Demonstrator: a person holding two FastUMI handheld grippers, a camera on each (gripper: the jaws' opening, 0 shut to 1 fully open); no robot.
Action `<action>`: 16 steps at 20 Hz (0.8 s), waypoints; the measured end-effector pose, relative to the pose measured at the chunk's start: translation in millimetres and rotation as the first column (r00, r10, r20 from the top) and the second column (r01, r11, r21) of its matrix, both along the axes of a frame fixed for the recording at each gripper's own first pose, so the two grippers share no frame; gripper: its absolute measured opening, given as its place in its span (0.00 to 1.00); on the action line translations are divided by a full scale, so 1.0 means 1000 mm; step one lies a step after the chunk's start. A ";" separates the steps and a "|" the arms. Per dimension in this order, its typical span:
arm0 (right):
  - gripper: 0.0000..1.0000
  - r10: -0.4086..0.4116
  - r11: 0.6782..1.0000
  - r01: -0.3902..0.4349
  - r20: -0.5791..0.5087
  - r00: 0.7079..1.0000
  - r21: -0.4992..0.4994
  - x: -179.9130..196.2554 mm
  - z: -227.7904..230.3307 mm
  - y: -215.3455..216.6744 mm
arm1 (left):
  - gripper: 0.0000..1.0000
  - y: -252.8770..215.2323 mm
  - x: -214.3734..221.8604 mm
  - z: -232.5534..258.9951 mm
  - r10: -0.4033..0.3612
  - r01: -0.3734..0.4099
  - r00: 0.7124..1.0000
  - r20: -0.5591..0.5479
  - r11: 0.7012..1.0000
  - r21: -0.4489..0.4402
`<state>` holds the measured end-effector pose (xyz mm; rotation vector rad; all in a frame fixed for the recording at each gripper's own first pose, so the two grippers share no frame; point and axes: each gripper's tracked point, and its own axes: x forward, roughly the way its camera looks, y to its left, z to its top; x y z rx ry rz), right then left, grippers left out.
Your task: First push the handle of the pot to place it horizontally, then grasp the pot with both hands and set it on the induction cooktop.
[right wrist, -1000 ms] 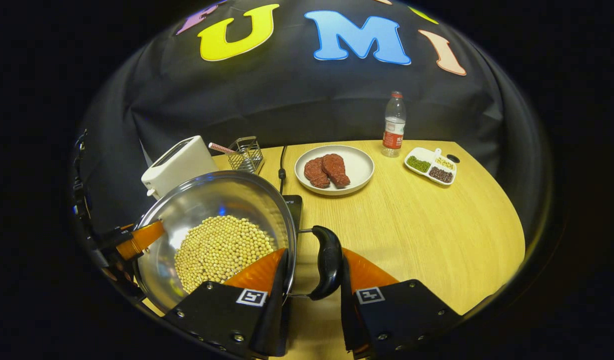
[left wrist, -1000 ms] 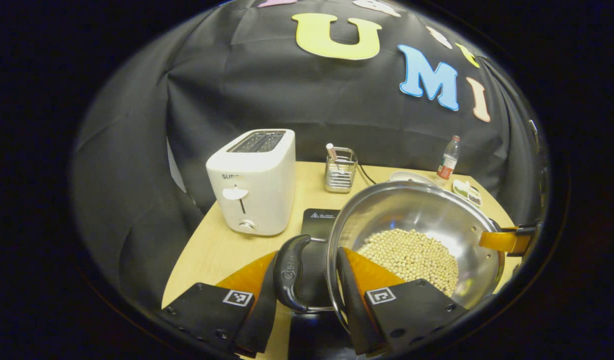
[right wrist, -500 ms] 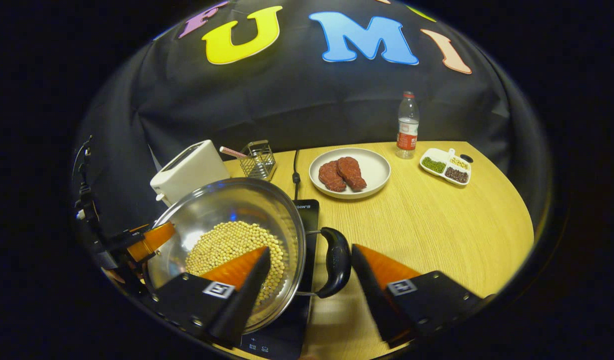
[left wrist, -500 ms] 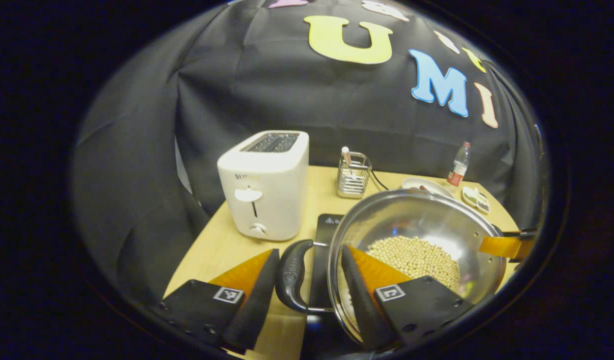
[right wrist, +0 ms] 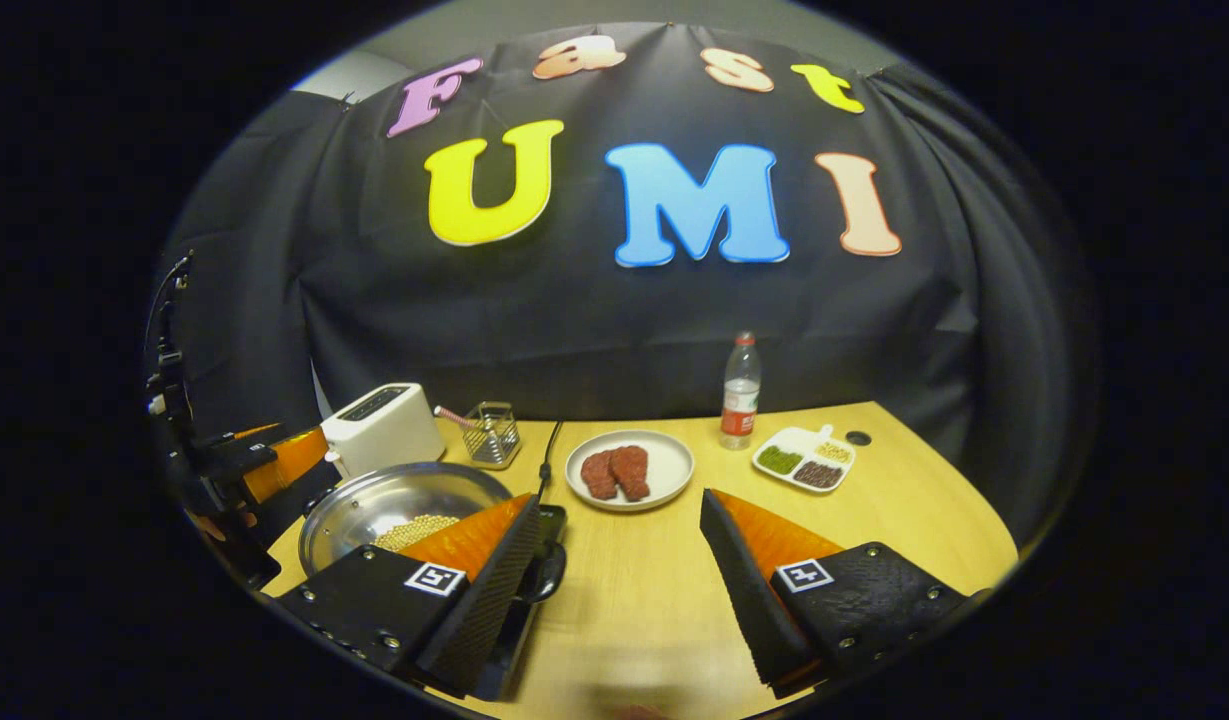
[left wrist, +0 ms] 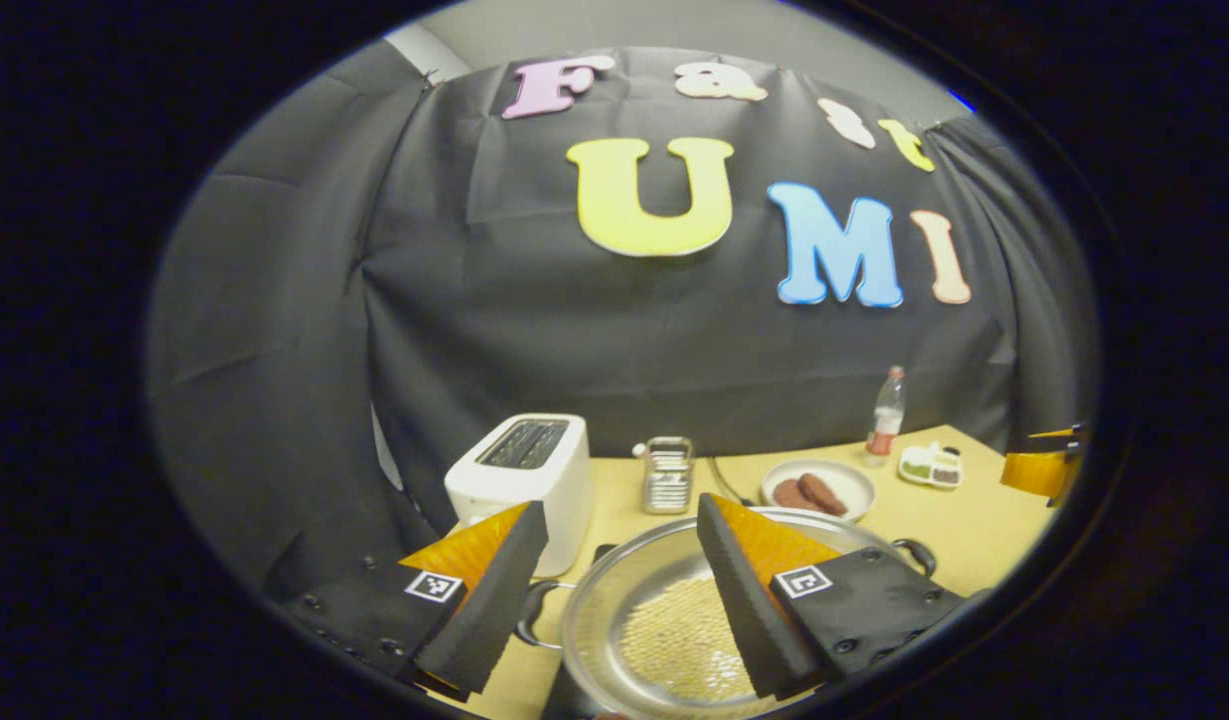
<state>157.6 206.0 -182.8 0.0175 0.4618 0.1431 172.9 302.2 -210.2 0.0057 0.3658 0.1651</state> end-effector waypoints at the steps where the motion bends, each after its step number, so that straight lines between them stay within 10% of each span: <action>1: 0.97 -0.010 1.000 0.010 0.031 0.999 -0.001 -0.003 0.015 -0.018 | 0.94 -0.020 -0.001 0.015 -0.012 0.012 1.000 0.026 1.000 -0.008; 16: 0.97 -0.081 0.996 0.088 0.335 0.939 -0.005 -0.090 0.143 -0.248 | 0.97 -0.317 -0.071 0.171 -0.153 0.169 0.957 0.245 0.985 -0.045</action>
